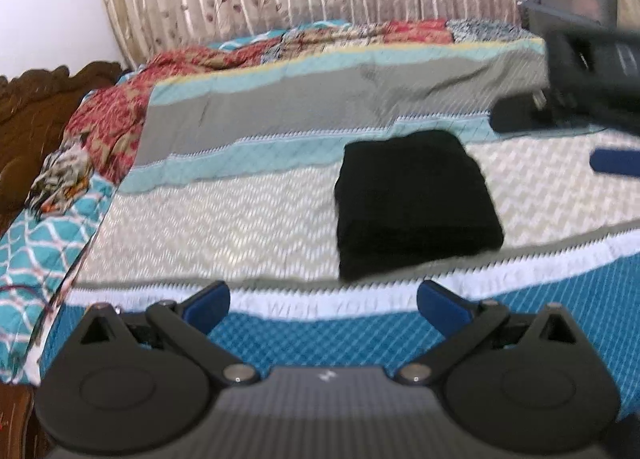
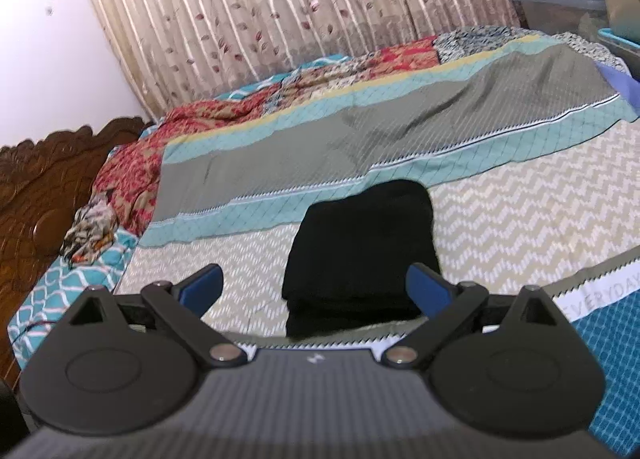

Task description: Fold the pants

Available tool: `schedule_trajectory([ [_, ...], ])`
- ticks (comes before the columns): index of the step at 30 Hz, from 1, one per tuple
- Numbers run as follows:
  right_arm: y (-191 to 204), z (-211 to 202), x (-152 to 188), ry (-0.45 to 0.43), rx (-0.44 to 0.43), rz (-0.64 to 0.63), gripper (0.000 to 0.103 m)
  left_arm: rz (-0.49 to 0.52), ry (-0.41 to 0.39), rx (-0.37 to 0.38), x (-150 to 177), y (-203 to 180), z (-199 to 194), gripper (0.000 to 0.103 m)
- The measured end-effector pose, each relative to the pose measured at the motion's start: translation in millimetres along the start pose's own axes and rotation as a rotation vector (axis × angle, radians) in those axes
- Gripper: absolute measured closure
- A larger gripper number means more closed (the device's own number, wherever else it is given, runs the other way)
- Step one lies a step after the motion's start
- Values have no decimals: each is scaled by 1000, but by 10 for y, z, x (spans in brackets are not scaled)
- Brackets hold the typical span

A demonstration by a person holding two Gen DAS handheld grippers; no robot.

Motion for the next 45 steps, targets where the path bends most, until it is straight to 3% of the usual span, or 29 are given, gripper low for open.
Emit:
schedule_trajectory([
  [8,-288,-76,-82,-16,65,8,3,7,-26,8,-444,-289,139,0],
  [15,-422,2,-21,-21,110,-66,3,72,15,8,-509,-688,408,0],
  [26,-1113,253,96,42,196,82,3,173,117,41,-474,-1268,1070,0],
  [35,-1357,681,324,141,195,166,3,154,214,24,-354,-1115,1648,0],
  [45,-1192,1008,412,200,165,134,4,99,261,18,-283,-848,1920,0],
])
Point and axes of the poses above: each gripper's, at about its wrist camera, not at the fingertips, and z roughly the way its jaws point, y to its left, x to its underside, the point moved 7 cm from there along z, roughly the way its jaws point, and after that the axes turned 1 degree about x, right-handed, at the moved point
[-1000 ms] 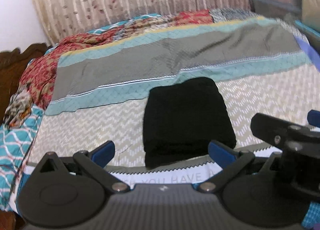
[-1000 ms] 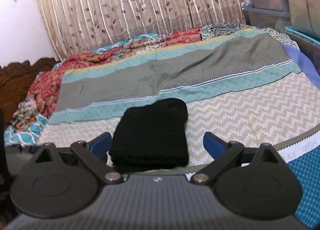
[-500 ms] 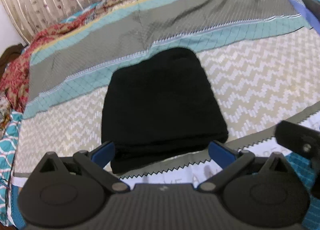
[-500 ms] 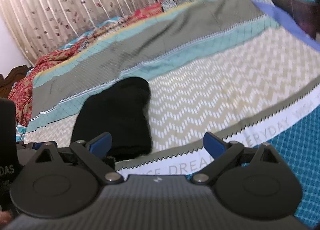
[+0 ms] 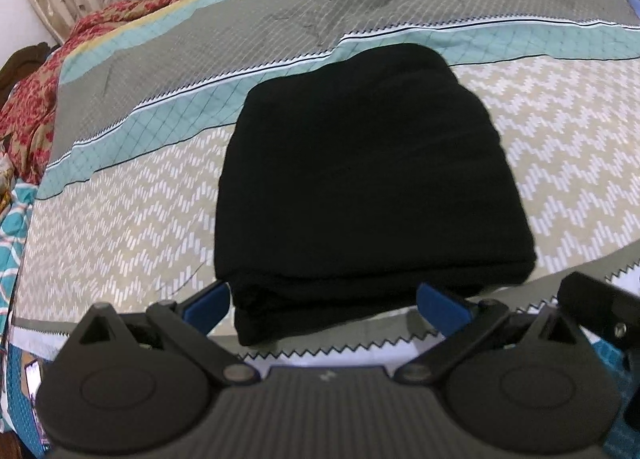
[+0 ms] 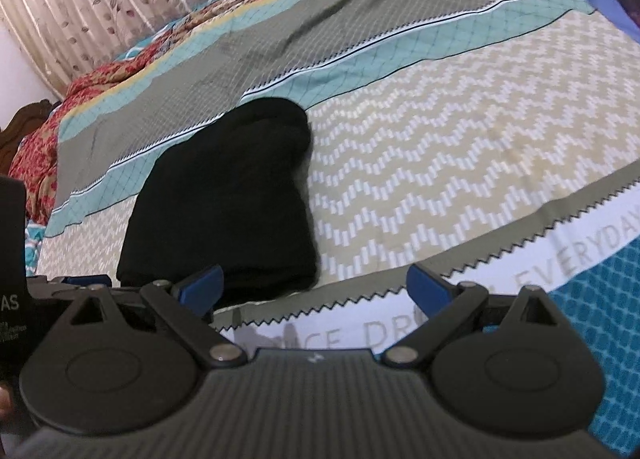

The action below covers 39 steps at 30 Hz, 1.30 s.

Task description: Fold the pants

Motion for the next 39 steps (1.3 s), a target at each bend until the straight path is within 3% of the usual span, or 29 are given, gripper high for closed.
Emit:
schedule_trajectory([
  [16,234,196,169,63,-20,-28,4,-48,41,-23,145,270,55,0],
  [28,416,2,272,52,-42,-48,4,-70,11,-45,345,465,-280,0],
  [39,571,-290,421,13,-52,-74,4,-92,-11,-10,622,600,-652,0],
])
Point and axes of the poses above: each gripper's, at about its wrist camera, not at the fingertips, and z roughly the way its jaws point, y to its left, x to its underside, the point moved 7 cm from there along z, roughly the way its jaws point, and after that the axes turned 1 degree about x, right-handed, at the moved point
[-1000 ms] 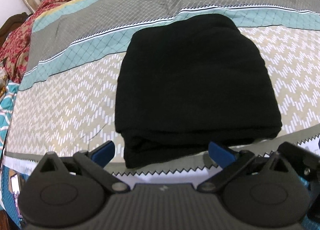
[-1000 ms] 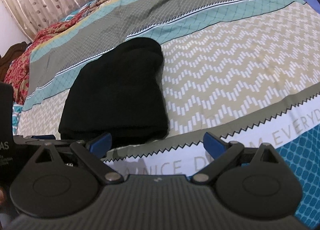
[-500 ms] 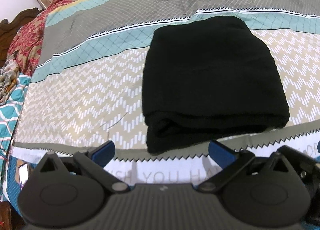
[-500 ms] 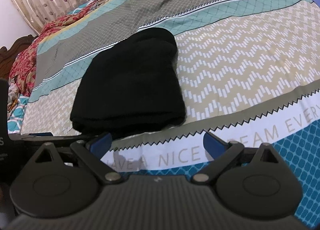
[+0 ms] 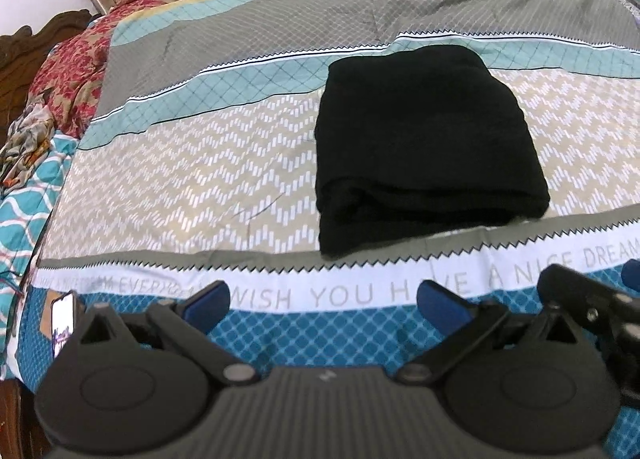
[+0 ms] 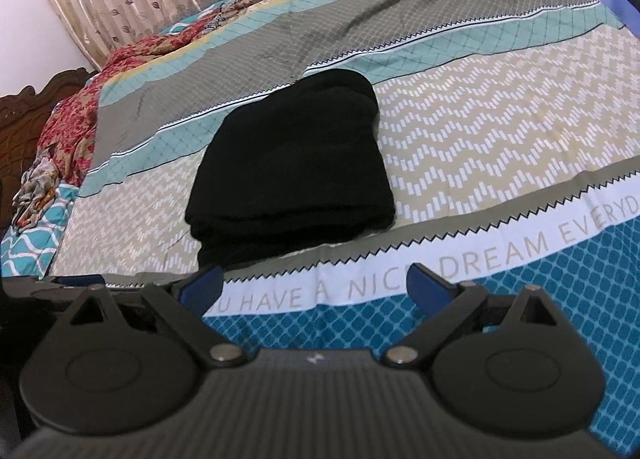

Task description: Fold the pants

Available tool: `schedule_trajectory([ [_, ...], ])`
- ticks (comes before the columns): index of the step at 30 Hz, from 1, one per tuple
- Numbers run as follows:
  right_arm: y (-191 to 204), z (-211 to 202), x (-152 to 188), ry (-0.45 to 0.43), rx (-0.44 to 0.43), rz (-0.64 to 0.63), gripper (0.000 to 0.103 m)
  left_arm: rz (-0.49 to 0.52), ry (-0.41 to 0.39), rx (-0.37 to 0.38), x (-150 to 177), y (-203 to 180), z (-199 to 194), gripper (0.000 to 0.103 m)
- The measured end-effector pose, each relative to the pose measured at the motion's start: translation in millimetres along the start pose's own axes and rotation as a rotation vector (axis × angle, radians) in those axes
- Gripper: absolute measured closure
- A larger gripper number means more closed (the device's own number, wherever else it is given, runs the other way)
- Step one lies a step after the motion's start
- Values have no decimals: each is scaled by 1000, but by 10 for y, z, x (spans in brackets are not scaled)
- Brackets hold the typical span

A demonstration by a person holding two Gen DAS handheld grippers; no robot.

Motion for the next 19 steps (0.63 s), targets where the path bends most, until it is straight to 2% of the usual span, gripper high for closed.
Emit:
schedule_trajectory([
  [19,276,-308,195,-60,-1,-57,3,-19,-67,24,232,159,-360,0],
])
Point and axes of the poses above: each gripper's, at about its wrist camera, not at the fingertips, and z roughly the way its jaws point, y to its left, x to its underside, the point moved 7 cm from there along z, roughly the way its jaws point, and after that the axes turned 1 degree about x, right-handed, at the moved point
